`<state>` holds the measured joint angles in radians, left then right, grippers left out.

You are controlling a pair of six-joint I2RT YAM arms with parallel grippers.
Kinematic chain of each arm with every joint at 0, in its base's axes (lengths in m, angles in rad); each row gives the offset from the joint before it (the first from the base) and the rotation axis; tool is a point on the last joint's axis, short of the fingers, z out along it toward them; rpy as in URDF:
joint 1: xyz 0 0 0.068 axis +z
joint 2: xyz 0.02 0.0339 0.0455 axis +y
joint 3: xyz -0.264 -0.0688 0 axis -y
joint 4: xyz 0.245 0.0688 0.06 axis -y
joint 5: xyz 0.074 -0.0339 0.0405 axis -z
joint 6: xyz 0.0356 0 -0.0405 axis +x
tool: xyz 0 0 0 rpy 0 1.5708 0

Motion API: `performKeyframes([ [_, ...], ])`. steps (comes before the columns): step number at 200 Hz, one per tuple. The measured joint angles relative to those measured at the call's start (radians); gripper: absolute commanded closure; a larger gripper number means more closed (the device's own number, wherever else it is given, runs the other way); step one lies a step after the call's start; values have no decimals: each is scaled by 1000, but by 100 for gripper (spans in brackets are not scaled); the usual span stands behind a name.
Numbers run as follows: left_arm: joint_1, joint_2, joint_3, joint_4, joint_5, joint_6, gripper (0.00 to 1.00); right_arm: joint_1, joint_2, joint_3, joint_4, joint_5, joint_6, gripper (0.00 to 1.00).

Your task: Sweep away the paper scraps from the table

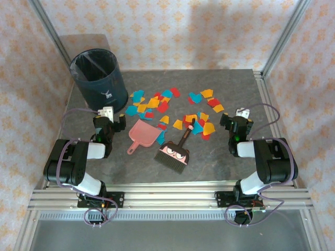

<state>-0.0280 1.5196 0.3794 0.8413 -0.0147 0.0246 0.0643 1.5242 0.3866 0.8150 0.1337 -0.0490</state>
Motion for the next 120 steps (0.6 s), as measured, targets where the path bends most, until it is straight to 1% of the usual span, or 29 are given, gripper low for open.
performKeyframes([
  [97, 0, 0, -2, 5, -1, 0, 0, 0, 0, 0, 0, 0, 0, 1],
  [120, 0, -10, -26, 36, -25, -5, 0, 0, -13, 6, -34, 2, 1, 1],
])
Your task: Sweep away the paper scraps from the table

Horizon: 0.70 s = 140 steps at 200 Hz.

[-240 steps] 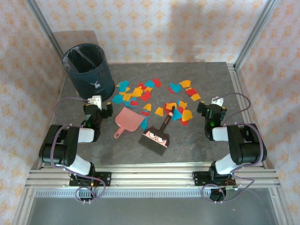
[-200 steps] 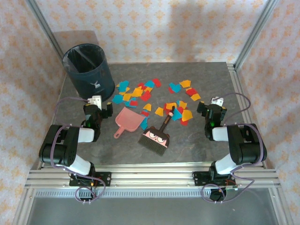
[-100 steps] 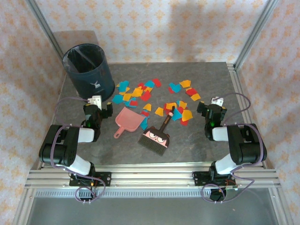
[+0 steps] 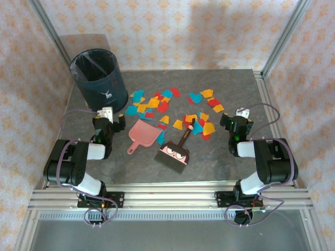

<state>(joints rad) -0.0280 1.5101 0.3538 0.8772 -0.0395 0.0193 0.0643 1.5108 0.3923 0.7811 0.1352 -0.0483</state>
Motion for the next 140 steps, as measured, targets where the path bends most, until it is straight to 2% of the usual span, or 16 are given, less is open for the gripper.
performKeyframes([
  [33, 0, -149, -8, -107, -81, -32, 0, 0, -90, 16, -111, 25, 14, 1],
  [62, 0, -357, 88, -387, -109, -118, 0, 0, -203, 140, -369, 40, 88, 1],
  [86, -14, -464, 200, -625, -100, -207, 0, 0, -285, 245, -568, 14, 160, 1],
  [105, -56, -509, 264, -793, -73, -258, 0, 0, -346, 269, -690, -47, 207, 1],
  [140, -206, -497, 360, -1072, 10, -315, 1, 0, -389, 271, -878, -189, 253, 1],
])
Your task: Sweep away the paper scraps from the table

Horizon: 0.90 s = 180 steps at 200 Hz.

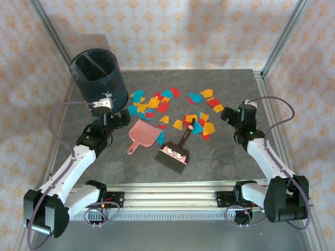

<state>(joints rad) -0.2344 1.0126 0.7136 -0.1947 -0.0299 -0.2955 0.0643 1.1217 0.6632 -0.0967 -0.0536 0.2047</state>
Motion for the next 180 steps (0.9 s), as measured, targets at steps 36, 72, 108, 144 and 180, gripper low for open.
performKeyframes([
  [36, -152, 101, 78, -147, 96, -21, 1, 0, -24, 0, -107, -104, 20, 1],
  [72, -338, 270, 204, -248, 110, 5, 13, 0, -31, -3, -159, -135, 24, 1],
  [108, -447, 441, 345, -296, 124, 28, 19, 0, -48, -14, -194, -134, 30, 1],
  [144, -533, 591, 466, -333, 128, 66, 26, 0, -61, -18, -217, -130, 31, 1],
  [180, -562, 720, 579, -362, 130, 95, 34, 0, -64, -18, -230, -129, 32, 1],
])
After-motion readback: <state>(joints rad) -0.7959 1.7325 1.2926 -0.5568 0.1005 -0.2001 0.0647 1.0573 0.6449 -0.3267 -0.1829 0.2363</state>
